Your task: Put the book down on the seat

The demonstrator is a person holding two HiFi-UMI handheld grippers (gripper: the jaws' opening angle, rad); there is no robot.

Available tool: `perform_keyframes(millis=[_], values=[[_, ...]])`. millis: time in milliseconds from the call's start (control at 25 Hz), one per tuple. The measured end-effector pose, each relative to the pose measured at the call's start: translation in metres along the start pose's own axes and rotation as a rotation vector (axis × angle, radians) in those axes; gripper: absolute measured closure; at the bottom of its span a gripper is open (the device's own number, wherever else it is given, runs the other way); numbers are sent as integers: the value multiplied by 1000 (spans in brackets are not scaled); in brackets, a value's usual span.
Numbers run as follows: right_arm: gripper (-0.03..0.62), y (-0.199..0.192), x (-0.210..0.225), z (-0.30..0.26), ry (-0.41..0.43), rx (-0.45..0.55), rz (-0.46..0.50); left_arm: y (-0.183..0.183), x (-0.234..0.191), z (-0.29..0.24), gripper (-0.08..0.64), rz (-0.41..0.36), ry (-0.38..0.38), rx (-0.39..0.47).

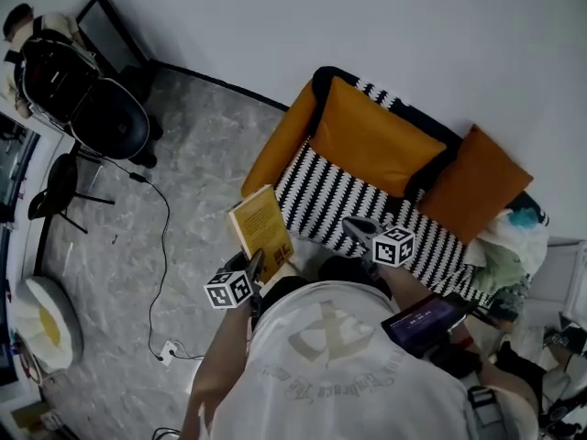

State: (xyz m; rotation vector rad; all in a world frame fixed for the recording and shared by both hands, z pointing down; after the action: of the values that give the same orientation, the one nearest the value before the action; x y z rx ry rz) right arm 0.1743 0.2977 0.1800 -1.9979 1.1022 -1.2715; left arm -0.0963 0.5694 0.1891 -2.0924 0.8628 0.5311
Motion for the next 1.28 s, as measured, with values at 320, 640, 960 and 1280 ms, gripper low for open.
perform_keyframes(millis=[320, 640, 960, 1280], values=[[577, -11, 20, 10, -76, 20, -75, 12, 0, -35, 407, -42, -22, -98], [577, -4, 68, -8, -76, 25, -156, 39, 16, -76, 407, -69, 18, -163], [577, 37, 106, -53, -27, -12, -109, 91, 23, -115, 407, -117, 56, -195], [577, 46, 141, -79, -1, -45, -164, 123, 36, -158, 407, -177, 98, -268]])
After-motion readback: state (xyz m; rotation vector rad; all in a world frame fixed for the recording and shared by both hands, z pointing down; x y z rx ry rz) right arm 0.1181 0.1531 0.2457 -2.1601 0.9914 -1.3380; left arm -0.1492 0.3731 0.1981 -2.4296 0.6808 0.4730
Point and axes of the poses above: the fingertips, and each gripper's own axes: z backward along the fingers, x to its right, y out of its top, the point moved 10 cm from there along z, backward along the fingers, and after that the axes turned 7 degrees about z, right-handed, at the moved point
